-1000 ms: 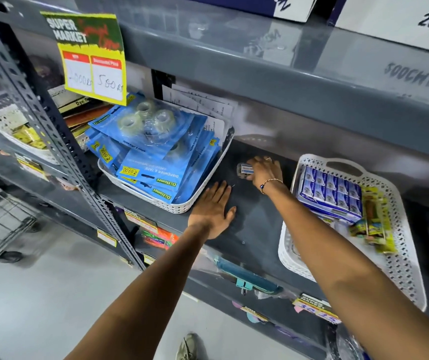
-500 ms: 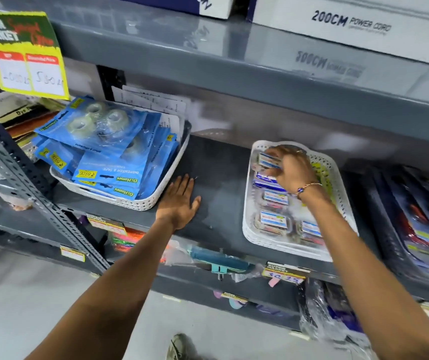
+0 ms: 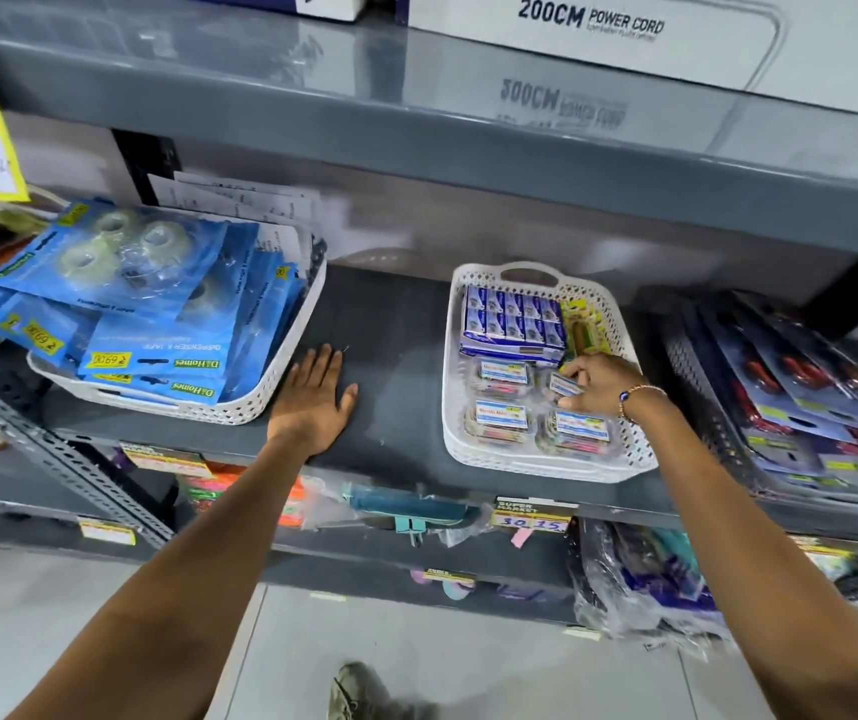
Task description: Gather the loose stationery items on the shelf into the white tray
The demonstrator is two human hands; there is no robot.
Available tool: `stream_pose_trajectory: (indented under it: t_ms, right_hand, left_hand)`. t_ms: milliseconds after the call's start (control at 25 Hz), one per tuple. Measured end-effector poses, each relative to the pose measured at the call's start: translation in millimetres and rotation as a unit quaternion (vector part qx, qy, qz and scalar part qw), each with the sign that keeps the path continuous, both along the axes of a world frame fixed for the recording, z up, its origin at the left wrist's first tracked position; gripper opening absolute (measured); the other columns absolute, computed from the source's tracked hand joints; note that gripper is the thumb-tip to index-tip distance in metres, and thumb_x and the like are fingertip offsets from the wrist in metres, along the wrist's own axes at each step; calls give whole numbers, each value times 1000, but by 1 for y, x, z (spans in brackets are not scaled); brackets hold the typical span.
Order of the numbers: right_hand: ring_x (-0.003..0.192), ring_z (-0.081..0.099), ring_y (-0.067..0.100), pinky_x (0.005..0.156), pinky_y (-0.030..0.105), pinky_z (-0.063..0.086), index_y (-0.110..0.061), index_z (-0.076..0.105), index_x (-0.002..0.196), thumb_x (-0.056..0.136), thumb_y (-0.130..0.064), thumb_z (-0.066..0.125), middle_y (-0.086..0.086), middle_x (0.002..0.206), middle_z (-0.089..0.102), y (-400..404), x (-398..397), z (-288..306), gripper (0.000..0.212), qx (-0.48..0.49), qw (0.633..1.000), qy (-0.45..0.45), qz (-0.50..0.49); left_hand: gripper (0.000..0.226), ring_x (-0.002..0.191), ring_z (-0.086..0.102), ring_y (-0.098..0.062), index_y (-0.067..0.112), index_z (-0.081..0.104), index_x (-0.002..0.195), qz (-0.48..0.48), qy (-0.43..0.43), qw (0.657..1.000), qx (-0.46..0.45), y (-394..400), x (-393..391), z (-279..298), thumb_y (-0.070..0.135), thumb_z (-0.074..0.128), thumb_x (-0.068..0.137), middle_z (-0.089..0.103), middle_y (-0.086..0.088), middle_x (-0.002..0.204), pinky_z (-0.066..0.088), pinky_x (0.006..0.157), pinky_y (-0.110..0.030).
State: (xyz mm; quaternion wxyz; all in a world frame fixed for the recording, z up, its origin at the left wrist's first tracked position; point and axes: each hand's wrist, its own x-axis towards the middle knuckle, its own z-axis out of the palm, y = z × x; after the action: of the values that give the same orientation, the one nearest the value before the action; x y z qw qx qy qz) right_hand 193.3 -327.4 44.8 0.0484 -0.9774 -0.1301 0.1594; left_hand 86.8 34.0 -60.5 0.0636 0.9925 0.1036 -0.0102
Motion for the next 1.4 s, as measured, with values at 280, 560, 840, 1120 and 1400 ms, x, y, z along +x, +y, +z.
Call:
stream_pose_trajectory:
  t_ms: [280,560,840,1120,1400]
  right_hand:
    - [84,50,15,74,24,38,-16,59,120,74,-14,76,-13,71,42,3,6,-7,49,1,1000,13,-5]
    - [84,54,16,76,25,41,-14,53,126,74,-19,78,-6,79,55,5,7,0,58,35,999,34,-17]
    - [117,54,24,101,35,42,-18,49,132,73,-19,79,7,129,56,39,4,6,66,120,991,65,14]
    - [124,51,25,104,33,41,-19,38,138,73,-9,78,9,137,52,50,3,-4,77,98,991,84,25]
    - [124,51,26,104,33,39,-16,39,138,73,-3,76,10,136,53,51,-3,0,75,103,990,89,20]
  left_hand:
    - [64,149,-3,-18,16,2,151,-2,-12,1000,-16,0,0,-1,48,16,98,-1,-2,162,1,122,-36]
    - [64,149,-4,-17,17,1,151,1,-13,1000,-22,0,-1,-1,48,17,98,-2,-1,162,0,122,-35]
    - [63,149,-3,-18,16,2,151,-1,-18,1000,-25,0,-3,1,47,18,98,-1,-2,162,0,121,-35]
    - [64,148,-5,-17,17,1,151,2,-9,1000,-20,0,-2,2,48,17,98,-3,-1,162,-1,121,-34]
    - [64,148,-5,-17,17,1,151,0,-11,1000,-22,2,-2,1,49,16,98,-3,-1,162,-1,122,-35]
